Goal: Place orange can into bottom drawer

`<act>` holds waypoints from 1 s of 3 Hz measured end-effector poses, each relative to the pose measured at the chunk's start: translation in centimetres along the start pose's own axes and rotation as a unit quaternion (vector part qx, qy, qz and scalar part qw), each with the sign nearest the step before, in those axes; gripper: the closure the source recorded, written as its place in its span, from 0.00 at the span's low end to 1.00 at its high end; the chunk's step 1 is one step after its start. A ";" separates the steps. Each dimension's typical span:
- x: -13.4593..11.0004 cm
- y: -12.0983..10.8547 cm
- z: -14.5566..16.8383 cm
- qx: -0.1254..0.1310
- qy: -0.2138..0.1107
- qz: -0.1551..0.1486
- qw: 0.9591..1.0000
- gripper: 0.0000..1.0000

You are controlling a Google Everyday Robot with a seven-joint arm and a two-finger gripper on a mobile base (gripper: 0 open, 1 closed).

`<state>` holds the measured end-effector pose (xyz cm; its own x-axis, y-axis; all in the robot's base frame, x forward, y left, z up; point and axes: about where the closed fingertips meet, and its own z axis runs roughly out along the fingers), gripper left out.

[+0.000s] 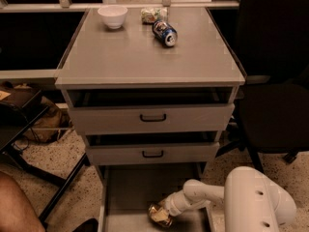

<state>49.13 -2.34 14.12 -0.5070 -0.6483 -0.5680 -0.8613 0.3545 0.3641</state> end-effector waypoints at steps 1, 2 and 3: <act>0.0 0.0 0.0 0.000 0.000 0.000 1.000 0.12; 0.0 0.0 0.0 0.000 0.000 0.000 1.000 0.00; 0.0 0.0 0.0 0.000 0.000 0.000 1.000 0.00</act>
Offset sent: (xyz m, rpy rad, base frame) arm 0.0000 0.0000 0.0000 0.0000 0.0000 0.0000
